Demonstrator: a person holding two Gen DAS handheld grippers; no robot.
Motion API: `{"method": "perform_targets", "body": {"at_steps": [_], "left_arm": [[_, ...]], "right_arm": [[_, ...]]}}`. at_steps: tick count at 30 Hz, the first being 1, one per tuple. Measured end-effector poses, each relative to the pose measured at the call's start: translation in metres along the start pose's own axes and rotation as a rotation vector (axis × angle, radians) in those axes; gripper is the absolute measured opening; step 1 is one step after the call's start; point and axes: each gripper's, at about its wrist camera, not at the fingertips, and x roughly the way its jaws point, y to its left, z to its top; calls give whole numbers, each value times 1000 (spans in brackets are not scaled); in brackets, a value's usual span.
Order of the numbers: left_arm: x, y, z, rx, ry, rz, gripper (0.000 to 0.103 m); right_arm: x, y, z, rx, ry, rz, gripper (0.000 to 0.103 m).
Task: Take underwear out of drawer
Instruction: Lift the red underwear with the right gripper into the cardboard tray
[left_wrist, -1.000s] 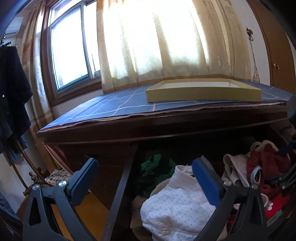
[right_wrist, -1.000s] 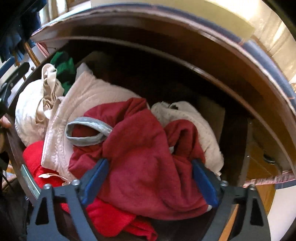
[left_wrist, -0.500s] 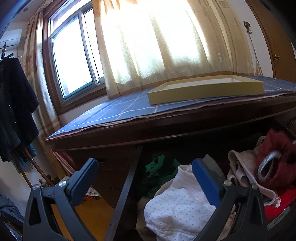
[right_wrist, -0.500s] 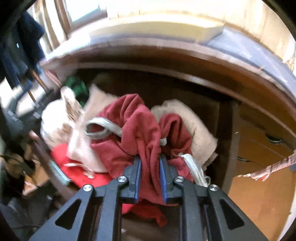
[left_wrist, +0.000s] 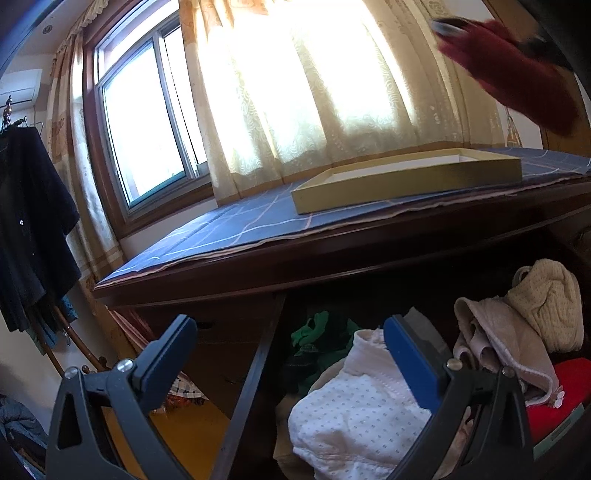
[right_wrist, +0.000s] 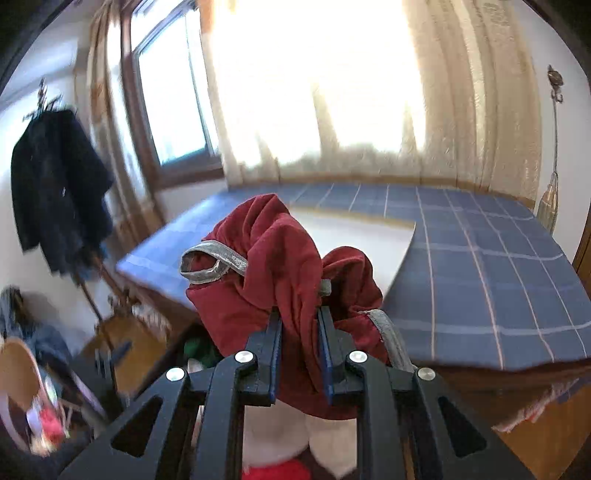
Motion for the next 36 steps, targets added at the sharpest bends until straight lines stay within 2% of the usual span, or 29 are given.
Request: {"method": "perform_targets", "body": {"at_steps": [5,9,12,15,18,21,24,30,36], "left_arm": [[-2,-1,-1,11,-18,1,103],[-3,-2,-1,13,-26,-2,103],[-5,-3,-2,18,-31,-1,103],[-5,-4,-2,22,-31,-4,103],[-5,-4,-2,25,-33,-7,103],[-5,-5,-2,34,-35,-9,103],[-5,-5,-1,36,-33,-9,103],[-4,-5,-1,32,-28,-5,103],[-2,-5,0,33,-20,-2,103]], "right_arm": [[27,-9,35,20,-51,-52,19],[70,-22,54,59,-35,-84,19],[108,-28,57,69,36,-98,19],[156,-30,51,67,150,-103,19],[180,-29,37,74,208,-128,19],[193,-32,28,96,232,-120,19],[195,-37,22,112,218,-112,22],[199,-52,12,151,224,-46,23],[191,-59,7,87,253,23,23]]}}
